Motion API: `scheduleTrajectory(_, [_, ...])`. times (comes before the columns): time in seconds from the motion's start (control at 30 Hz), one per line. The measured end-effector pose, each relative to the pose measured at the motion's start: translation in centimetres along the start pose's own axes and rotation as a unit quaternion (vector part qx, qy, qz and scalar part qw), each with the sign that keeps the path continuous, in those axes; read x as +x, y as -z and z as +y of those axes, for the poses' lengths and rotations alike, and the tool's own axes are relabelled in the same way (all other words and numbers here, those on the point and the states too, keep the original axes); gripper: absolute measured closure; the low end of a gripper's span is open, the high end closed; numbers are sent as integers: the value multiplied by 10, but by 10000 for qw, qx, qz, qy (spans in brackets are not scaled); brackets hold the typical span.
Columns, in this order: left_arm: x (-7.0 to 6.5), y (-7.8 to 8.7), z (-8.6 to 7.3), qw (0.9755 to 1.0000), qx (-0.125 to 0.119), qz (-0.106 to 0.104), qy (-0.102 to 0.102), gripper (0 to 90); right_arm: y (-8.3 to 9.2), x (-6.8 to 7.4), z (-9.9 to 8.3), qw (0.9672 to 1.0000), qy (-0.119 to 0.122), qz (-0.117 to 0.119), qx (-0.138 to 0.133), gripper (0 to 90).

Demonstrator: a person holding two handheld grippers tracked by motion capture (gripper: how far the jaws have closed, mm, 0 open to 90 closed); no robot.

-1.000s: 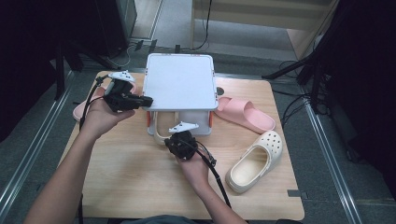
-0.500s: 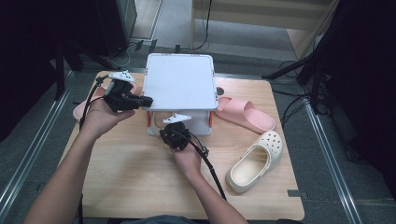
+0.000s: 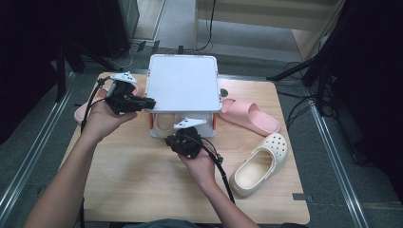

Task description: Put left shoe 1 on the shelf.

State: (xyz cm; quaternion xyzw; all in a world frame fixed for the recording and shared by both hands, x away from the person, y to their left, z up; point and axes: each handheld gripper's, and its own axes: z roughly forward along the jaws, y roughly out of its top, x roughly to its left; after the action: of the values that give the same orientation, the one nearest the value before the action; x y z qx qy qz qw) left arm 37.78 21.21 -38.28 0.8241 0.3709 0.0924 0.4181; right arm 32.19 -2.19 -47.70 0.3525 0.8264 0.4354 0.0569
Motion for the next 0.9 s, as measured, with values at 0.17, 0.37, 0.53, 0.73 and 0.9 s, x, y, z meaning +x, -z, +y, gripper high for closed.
scheduleTrajectory(0.17, [-1,-1,0,9997,-19,-197,106,743,26,-3,-2,9999,54,45,-76,788])
scheduleTrajectory(0.37, [-7,-1,1,9995,9,-302,107,636,53,-8,-8,9998,70,52,-158,738])
scheduleTrajectory(0.53, [-19,4,3,9992,-1,-392,-7,547,76,-14,-18,9997,142,-94,-169,721])
scheduleTrajectory(0.73, [-28,11,0,9986,-38,-527,-7,466,106,-31,-31,9993,-122,-208,-298,698])
scheduleTrajectory(0.9, [-32,17,-5,9985,-102,-534,33,445,128,-46,-41,9979,-273,-420,-401,688])
